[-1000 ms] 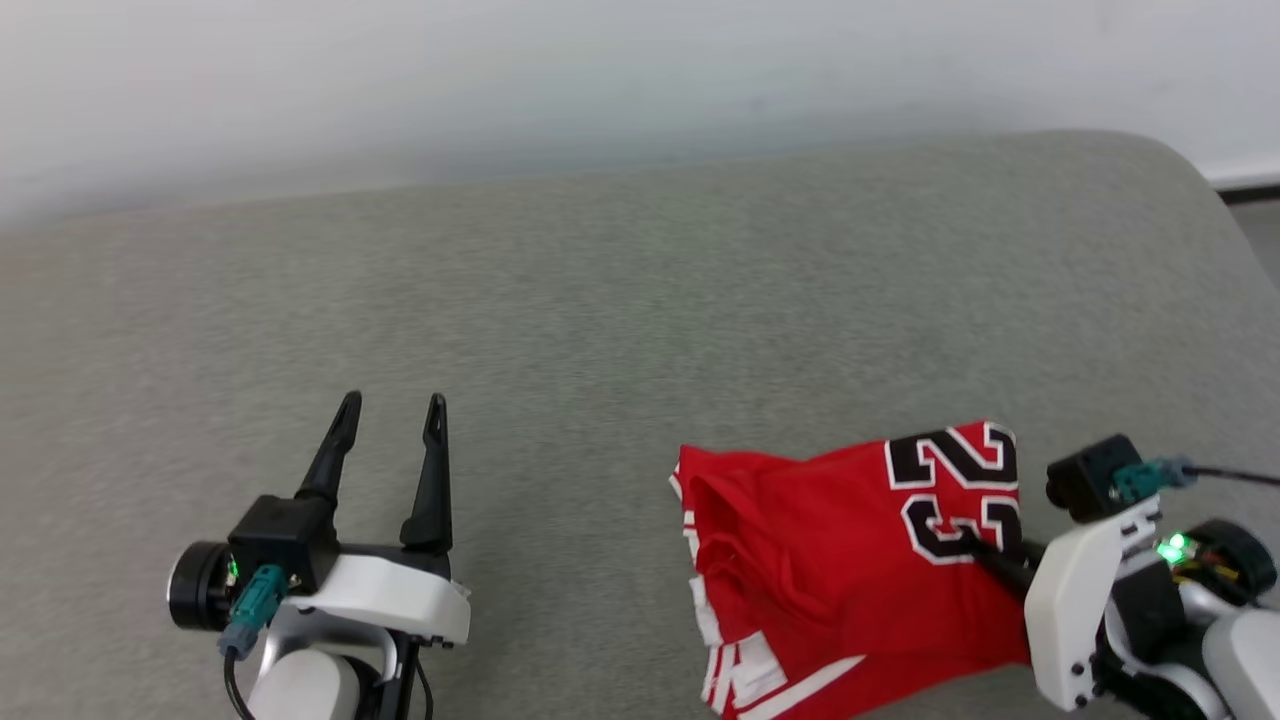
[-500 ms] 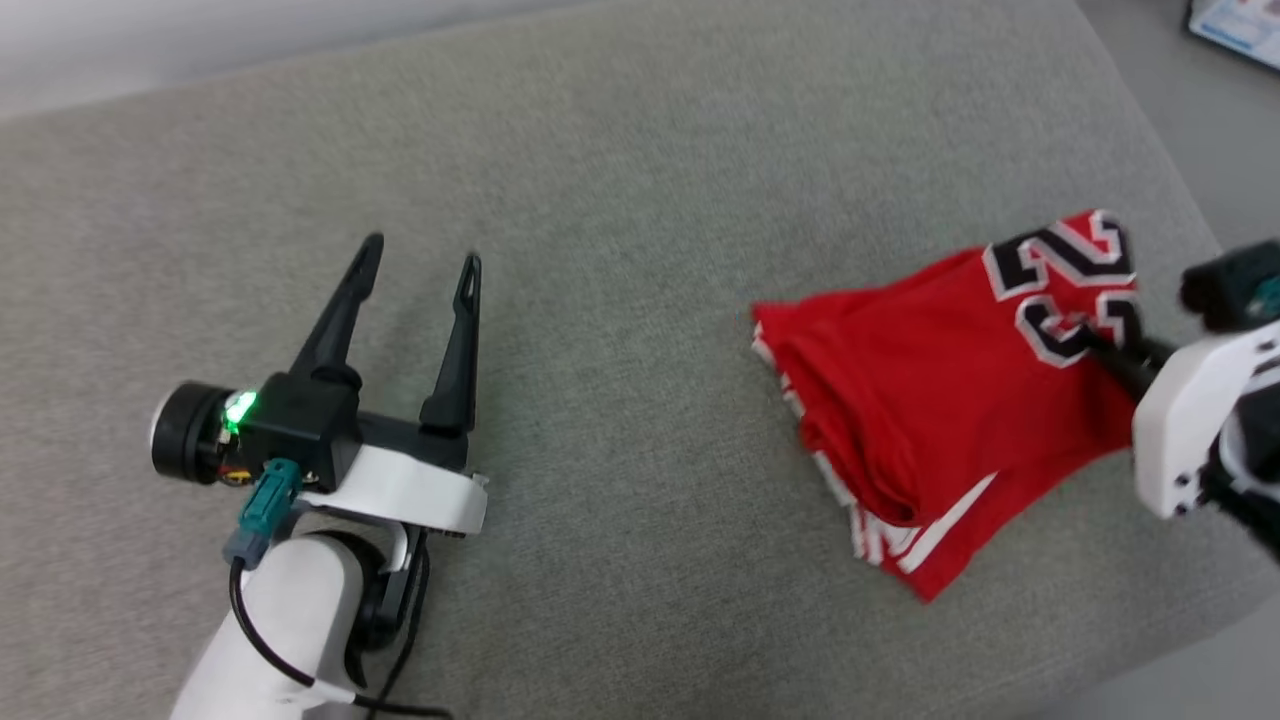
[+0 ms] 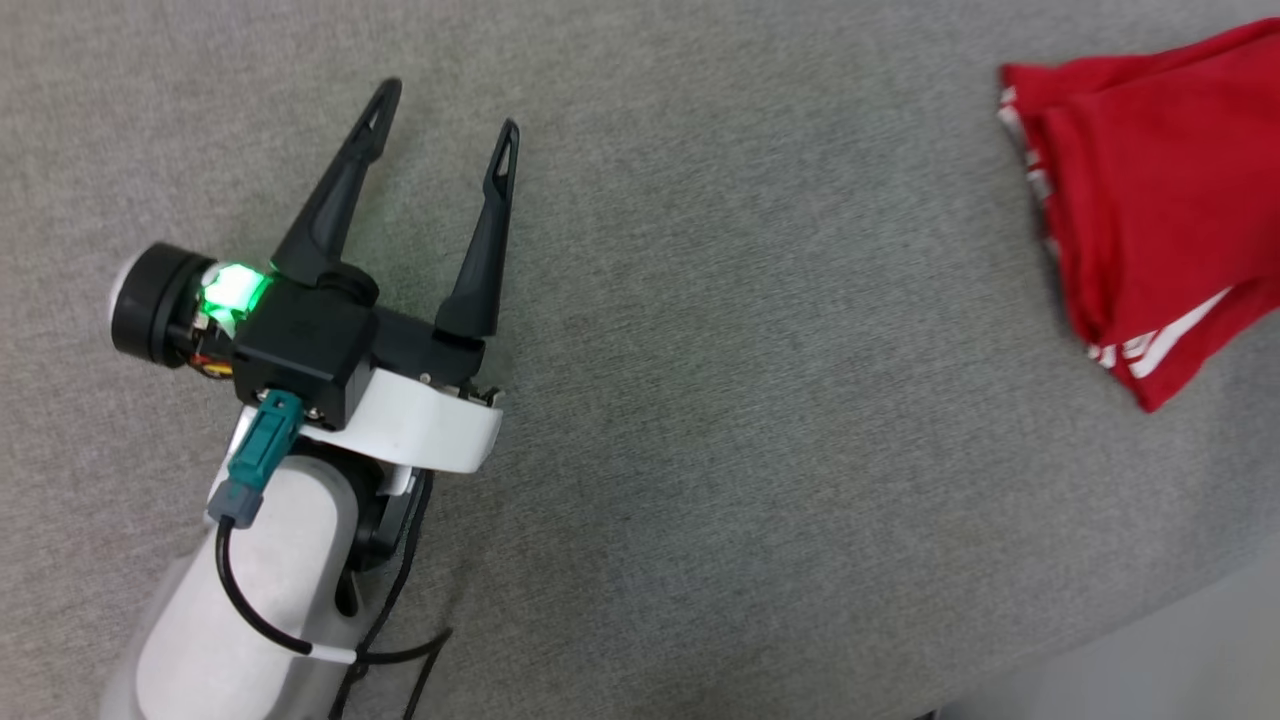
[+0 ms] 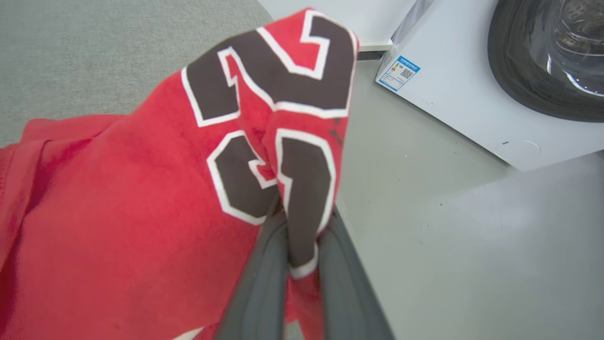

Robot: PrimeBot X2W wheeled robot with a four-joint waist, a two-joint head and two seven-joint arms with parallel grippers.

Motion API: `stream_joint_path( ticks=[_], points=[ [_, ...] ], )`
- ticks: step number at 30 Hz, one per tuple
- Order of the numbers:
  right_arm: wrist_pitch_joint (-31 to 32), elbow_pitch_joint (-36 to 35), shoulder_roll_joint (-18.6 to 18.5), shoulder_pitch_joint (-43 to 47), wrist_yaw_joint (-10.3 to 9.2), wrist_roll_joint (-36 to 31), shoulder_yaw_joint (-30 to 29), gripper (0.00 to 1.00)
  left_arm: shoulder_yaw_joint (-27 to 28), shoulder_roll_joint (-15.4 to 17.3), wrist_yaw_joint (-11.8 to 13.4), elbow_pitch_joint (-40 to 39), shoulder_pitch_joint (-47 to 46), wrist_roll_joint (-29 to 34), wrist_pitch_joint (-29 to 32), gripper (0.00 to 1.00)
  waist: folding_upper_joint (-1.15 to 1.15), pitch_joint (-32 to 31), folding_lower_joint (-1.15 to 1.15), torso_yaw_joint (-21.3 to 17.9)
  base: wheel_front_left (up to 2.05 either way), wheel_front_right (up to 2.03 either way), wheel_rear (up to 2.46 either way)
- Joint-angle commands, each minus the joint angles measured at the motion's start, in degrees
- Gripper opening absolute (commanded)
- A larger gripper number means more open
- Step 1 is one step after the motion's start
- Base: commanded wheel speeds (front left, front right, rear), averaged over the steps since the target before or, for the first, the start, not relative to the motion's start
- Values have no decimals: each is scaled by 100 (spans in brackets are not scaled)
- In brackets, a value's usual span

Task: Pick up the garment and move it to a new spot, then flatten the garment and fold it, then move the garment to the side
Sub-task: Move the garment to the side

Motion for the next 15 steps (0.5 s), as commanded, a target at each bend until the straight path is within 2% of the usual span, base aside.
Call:
stream_joint_path(
  ticks=[1,4,5,6,7,8,12,15],
  points=[
    [-105,76,12,-88,-9,-24,-60,0,-9,7,-27,-43,-95,40,8,100,0,134,-1,73,0,0,0],
    [-438,439,159,-154,-8,-5,-245,0,-50,0,-33,-90,-162,53,12,100,0,211,-1,146,0,0,0],
    [-564,562,177,-179,-9,-34,-283,3,-62,-10,-31,-81,-183,49,9,100,0,220,-1,173,0,0,0],
    [-691,675,203,-217,-8,-57,-329,38,-71,-31,-28,-68,-205,40,-3,100,0,224,-1,198,0,0,0],
    [-793,783,223,-240,-8,-103,-335,65,-83,-43,-29,-55,-224,31,-17,100,0,221,-1,221,0,0,0],
    [-908,904,259,-261,-8,-127,-352,100,-91,-57,-28,-44,-236,15,-26,100,0,215,-1,241,0,0,0],
    [-1203,1359,345,-328,-8,-201,-395,100,-110,-78,-25,30,-212,-28,-97,100,0,134,-1,350,0,0,0],
    [-1396,1664,273,-375,-10,-268,-472,100,-119,-117,12,80,-158,-58,-167,100,0,22,-1,452,0,0,0]
  ],
)
